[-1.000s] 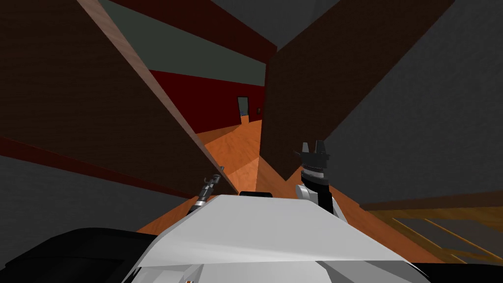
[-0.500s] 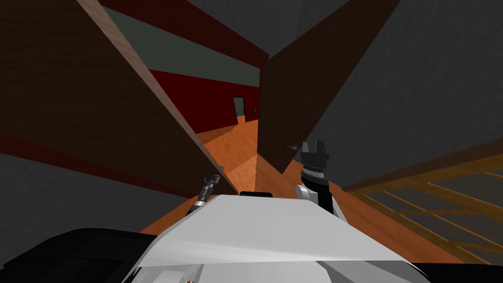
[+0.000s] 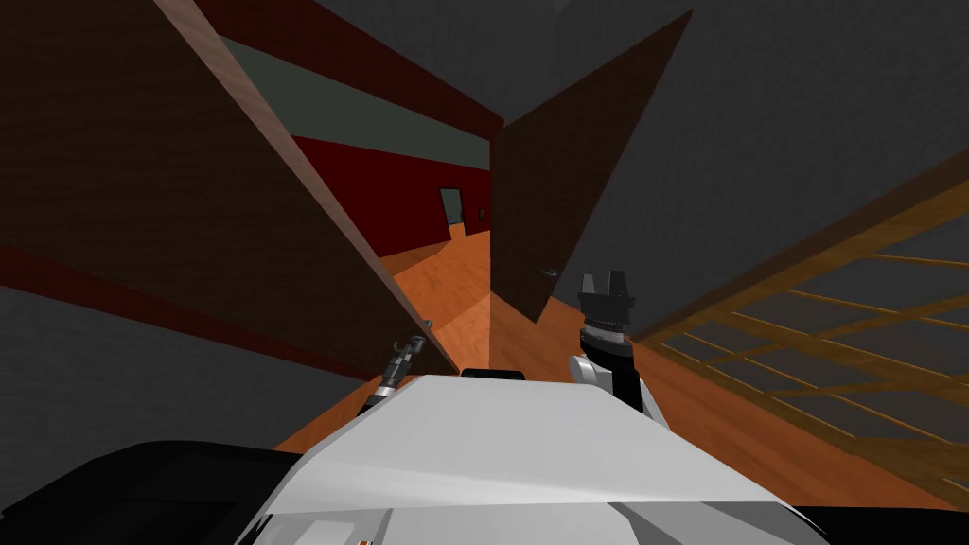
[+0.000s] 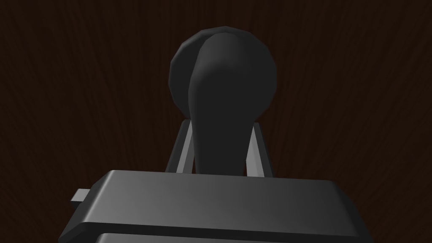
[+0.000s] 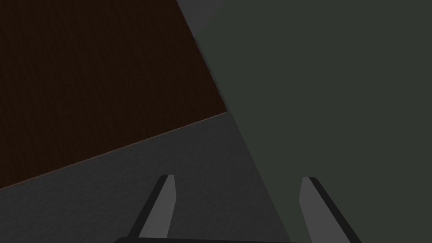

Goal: Pull the door open

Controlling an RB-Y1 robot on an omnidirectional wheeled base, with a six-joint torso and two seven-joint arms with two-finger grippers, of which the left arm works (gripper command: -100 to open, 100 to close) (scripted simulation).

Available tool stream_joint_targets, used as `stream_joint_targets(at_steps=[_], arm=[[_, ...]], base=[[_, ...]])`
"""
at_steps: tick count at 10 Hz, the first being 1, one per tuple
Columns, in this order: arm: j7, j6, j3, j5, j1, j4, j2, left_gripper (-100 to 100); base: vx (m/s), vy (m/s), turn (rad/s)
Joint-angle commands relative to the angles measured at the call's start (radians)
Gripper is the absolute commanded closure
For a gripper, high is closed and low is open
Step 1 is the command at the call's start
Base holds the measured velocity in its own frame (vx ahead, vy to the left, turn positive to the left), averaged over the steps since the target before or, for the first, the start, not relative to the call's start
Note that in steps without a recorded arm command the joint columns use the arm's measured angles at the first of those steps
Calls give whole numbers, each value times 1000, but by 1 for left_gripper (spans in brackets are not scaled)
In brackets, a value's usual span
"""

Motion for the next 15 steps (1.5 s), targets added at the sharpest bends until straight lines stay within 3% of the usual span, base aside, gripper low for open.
stream_joint_targets(at_steps=[1,4,15], arm=[[3,-9,0,1,-6,10,6,100],[5,-11,-4,-2,-12,14,4,100],[22,-88,-13,-8,-16,85,25,100]], base=[[-219,61,-185],[-180,34,-86],[-195,48,-151]])
